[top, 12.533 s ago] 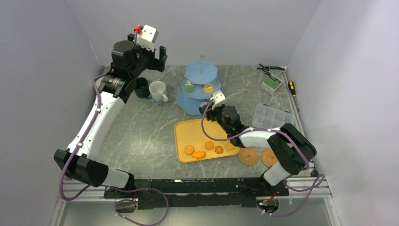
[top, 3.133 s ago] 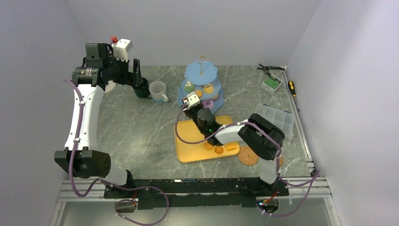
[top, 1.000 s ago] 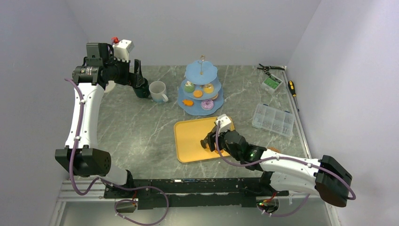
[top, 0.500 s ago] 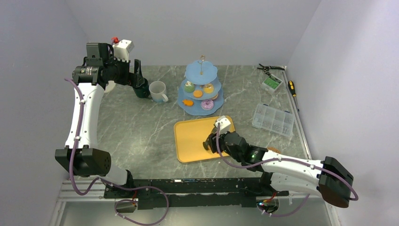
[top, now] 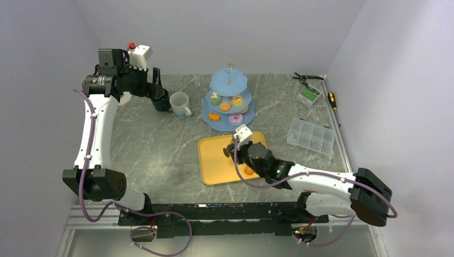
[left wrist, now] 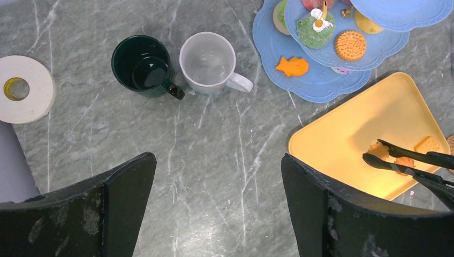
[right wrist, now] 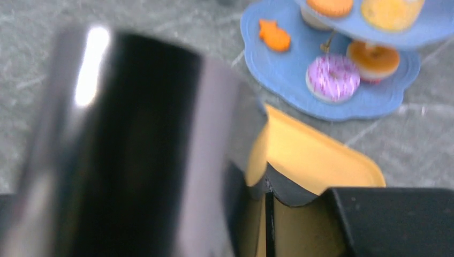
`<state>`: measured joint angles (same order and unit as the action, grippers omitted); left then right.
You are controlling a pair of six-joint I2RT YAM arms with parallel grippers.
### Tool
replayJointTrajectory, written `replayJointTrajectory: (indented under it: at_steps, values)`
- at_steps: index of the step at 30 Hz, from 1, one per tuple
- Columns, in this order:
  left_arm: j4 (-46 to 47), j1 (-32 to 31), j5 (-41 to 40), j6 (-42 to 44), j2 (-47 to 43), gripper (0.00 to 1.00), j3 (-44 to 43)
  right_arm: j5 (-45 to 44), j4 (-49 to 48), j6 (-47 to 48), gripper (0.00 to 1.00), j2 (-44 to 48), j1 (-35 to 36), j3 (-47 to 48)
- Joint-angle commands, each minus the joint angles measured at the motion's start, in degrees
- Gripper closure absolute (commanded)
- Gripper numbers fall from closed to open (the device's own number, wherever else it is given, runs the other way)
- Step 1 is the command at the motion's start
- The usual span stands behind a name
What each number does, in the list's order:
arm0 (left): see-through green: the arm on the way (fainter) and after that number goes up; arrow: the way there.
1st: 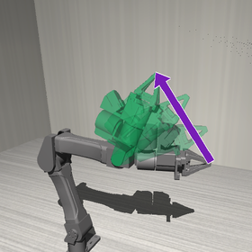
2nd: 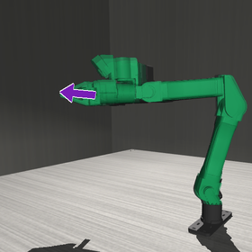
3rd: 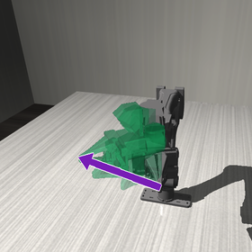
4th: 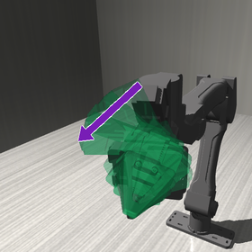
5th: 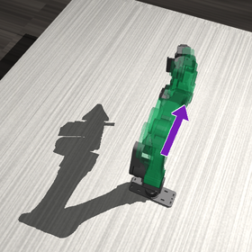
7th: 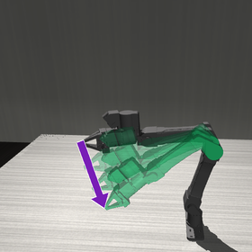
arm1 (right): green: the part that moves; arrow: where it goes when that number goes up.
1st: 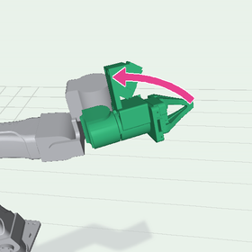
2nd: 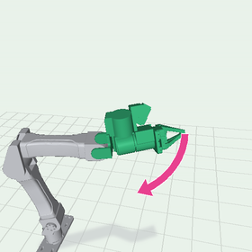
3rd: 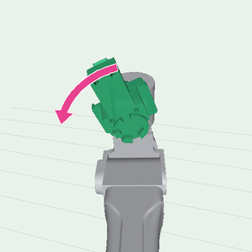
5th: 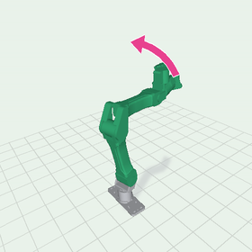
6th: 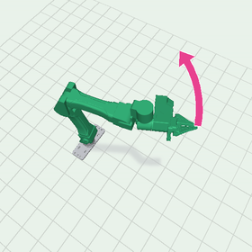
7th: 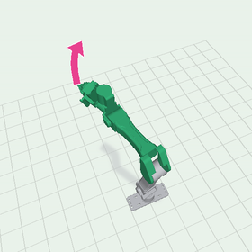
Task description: Serve the afternoon tea
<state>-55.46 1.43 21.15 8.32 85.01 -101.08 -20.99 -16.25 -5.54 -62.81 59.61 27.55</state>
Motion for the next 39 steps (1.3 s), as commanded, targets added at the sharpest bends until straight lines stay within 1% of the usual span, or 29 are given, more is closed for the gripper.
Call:
replayJointTrajectory:
  at_steps: [1,3,8,14,18,21,25,29,32,35,39]
  values:
    - [0.52,0.22,0.68,0.28,-0.84,0.07,-2.22,-0.47,-12.84,8.50,0.62,-5.87,-1.61,7.34]
    - [0.62,0.17,0.42,0.44,-1.06,0.07,-1.98,0.46,-16.77,10.16,0.62,-8.73,-3.24,9.01]
    - [0.65,0.23,0.17,0.65,-1.06,0.07,-1.78,3.00,-24.29,10.69,0.63,-16.68,-8.18,12.49]
    - [0.99,0.23,-0.07,0.82,-0.99,0.07,-1.32,4.12,-29.02,10.08,0.62,-25.29,-10.96,15.93]
    - [1.08,0.19,-0.28,0.98,-0.70,0.07,-1.32,3.45,-32.15,9.65,0.60,-29.77,-11.73,17.08]
    - [1.21,0.16,-0.32,0.99,-0.42,0.07,-1.40,2.59,-34.50,9.76,0.55,-32.23,-12.11,17.63]
    - [1.12,0.23,-0.23,0.95,-0.20,0.07,-1.57,1.68,-35.63,9.54,0.51,-34.88,-12.62,18.79]
    - [0.93,0.19,-0.31,1.00,-0.15,0.07,-1.67,1.12,-35.82,9.30,0.44,-35.72,-13.12,19.22]
    - [0.84,0.23,-0.28,1.09,-0.20,0.07,-1.89,1.03,-34.90,9.06,0.38,-34.38,-13.12,18.72]
    - [0.82,0.24,-0.05,0.92,-0.22,0.07,-1.93,1.54,-33.27,8.10,0.38,-31.64,-13.07,17.29]
    - [0.71,0.18,0.11,0.95,-0.39,0.07,-2.00,2.29,-28.28,5.70,0.40,-25.17,-12.79,13.52]
